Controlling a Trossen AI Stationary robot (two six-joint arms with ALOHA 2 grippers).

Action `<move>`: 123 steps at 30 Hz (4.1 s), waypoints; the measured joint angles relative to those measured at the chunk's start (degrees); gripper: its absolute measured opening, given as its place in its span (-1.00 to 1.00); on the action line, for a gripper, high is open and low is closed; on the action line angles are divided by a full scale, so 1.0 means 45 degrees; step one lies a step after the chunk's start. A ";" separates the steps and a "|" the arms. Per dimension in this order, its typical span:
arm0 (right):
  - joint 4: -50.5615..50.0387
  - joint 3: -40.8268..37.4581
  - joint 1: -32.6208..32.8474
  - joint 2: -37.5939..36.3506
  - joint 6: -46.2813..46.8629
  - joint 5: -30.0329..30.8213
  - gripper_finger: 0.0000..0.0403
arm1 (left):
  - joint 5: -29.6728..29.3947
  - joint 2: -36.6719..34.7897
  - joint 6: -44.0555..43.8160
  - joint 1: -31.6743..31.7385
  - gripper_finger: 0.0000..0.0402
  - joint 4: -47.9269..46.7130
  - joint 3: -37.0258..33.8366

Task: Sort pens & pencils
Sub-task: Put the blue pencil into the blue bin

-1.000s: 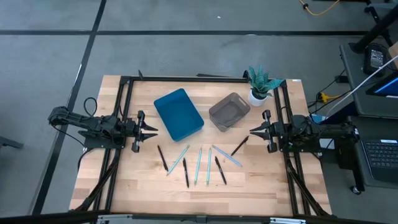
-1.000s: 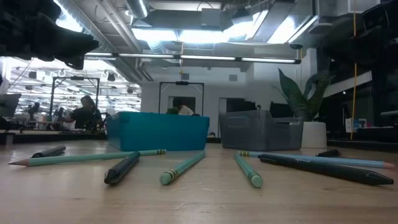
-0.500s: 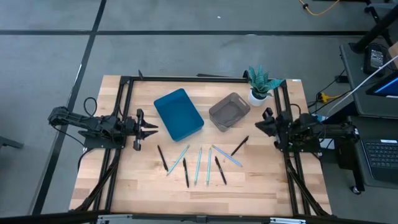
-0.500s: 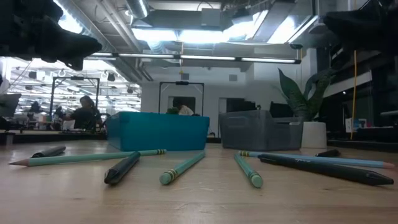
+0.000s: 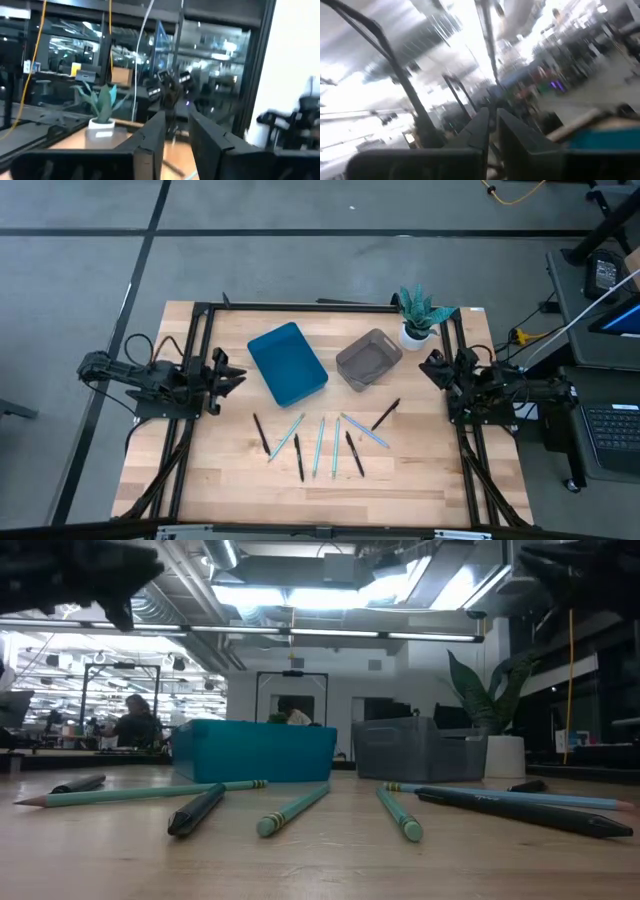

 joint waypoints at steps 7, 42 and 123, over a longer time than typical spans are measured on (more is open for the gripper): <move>0.2292 0.0718 0.0471 0.1529 -0.1365 -0.0239 -0.80 | 0.1291 0.0025 -0.2553 -0.0005 -0.60 0.0595 0.0530; -2.0671 2.3076 0.3115 2.1790 0.1940 -0.2273 -0.80 | 0.0310 1.0446 -1.0465 -0.2810 -0.60 -2.0774 1.4877; -2.1506 2.0541 0.3234 2.7395 0.2216 -0.0443 -0.43 | -0.1604 1.0457 -1.4160 -0.4124 -0.60 -2.2654 1.4868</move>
